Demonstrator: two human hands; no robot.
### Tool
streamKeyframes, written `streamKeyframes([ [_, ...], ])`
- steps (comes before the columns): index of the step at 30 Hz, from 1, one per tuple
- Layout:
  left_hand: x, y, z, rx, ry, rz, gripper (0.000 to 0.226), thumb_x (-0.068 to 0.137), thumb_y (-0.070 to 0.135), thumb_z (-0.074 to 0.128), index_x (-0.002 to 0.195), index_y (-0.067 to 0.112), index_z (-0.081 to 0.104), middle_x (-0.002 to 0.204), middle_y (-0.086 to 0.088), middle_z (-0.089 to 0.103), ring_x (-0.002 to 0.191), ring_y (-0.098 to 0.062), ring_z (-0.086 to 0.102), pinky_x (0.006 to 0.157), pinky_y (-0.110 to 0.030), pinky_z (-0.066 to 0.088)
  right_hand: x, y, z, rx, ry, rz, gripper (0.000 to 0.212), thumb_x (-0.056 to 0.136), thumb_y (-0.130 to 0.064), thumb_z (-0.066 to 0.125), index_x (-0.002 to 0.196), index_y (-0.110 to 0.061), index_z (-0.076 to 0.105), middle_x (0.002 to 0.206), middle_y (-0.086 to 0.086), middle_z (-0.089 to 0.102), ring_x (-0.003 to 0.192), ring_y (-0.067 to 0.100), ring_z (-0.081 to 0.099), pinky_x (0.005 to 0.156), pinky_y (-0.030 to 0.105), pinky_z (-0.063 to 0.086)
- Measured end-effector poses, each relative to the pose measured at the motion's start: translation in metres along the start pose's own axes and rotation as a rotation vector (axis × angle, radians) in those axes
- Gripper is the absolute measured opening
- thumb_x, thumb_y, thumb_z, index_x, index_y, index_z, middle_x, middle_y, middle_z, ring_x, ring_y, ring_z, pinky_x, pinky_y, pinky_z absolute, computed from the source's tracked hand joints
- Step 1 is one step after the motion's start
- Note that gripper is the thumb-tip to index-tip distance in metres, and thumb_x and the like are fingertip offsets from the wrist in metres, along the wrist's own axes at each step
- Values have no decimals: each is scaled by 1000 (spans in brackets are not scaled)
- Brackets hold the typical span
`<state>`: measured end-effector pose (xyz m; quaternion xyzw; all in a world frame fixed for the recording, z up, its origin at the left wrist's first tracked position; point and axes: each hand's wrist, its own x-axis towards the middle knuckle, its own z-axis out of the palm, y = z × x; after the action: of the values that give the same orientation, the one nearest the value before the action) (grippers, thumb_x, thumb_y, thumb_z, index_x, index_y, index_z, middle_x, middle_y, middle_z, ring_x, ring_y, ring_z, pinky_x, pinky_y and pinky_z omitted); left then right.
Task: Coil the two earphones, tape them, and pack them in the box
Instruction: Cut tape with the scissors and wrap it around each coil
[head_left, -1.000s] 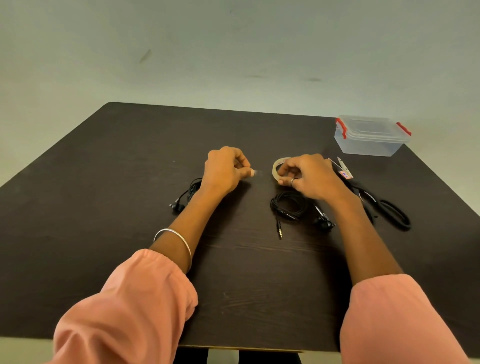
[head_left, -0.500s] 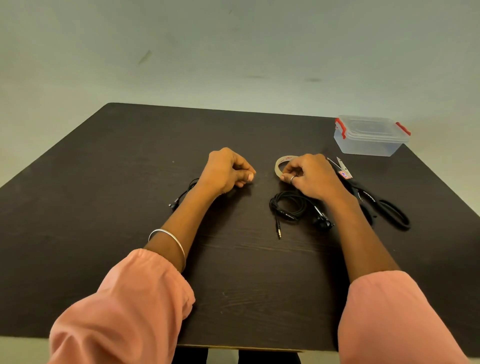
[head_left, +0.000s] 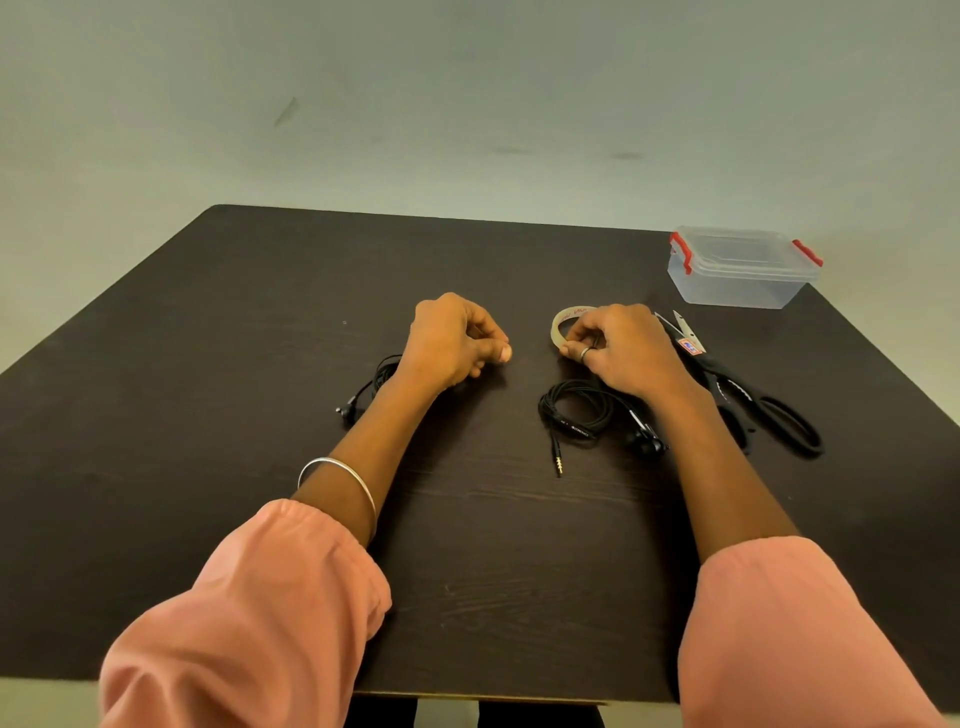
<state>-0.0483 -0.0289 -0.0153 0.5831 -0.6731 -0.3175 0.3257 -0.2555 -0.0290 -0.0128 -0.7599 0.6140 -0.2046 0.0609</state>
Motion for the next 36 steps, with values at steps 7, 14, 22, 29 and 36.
streamKeyframes([
  [7,4,-1,4,42,49,-43,11,79,16,77,71,15,70,70,-1,68,53,-10,60,48,-17,47,-4,1,-5,101,-19,19,21,81,-29,75,96,-15,74,96,5,69,94,24,60,86,36,46],
  [14,2,-1,4,56,60,-24,12,79,18,77,72,14,68,66,2,66,53,-9,60,50,-18,48,-36,17,-49,77,126,355,13,83,-29,73,89,-19,68,97,5,68,102,27,61,98,49,44],
  [22,0,0,3,96,49,10,9,81,16,75,76,14,68,76,-2,71,57,-11,64,60,-23,55,-95,38,-65,-223,-175,742,47,86,-36,69,125,-15,52,127,17,53,120,38,47,100,50,40],
  [29,-1,6,1,272,40,96,5,86,17,70,88,15,66,73,4,62,58,-12,62,55,-19,52,-82,20,-76,-216,-179,640,48,81,-24,73,120,-10,48,122,20,52,109,40,55,95,46,47],
  [36,3,4,-2,328,90,151,8,87,17,69,91,10,69,80,1,64,62,-18,64,66,-31,58,-65,14,-107,-201,-62,448,49,83,-25,72,121,-13,43,115,14,53,114,39,49,90,39,36],
])
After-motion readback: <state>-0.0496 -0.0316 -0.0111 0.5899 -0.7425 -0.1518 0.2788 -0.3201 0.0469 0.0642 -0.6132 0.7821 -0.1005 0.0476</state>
